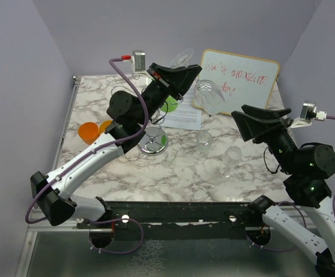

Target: Place the wine glass upside down on the wine glass rack

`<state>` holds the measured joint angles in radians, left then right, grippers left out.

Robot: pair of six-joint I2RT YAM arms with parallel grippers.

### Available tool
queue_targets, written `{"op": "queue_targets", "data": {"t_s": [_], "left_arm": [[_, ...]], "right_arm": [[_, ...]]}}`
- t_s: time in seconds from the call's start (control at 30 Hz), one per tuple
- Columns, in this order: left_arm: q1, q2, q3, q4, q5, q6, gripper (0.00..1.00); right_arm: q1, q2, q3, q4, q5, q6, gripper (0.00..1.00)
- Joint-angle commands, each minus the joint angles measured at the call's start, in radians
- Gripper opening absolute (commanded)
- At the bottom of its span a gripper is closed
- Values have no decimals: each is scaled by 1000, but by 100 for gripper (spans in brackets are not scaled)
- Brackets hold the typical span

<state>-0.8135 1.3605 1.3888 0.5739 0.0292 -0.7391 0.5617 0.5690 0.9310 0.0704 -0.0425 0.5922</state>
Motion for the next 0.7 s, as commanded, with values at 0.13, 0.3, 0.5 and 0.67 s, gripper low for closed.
{"op": "queue_targets", "data": {"t_s": [0.13,0.3,0.5,0.67], "left_arm": [[-1,-130,-84,-35,261,291,0],[-2,-141,-123,-41,410,272,0],[-2,-144,-138,-41,503,262,0],[-2,-132,-140,-40,554,253,0]], "right_arm": [[4,111,185,-217,-246,-266,77],[3,257,295,-271,-428,-316,77],[3,328,291,-179,-560,-260,68],[4,375,298,-166,-570,-229,58]]}}
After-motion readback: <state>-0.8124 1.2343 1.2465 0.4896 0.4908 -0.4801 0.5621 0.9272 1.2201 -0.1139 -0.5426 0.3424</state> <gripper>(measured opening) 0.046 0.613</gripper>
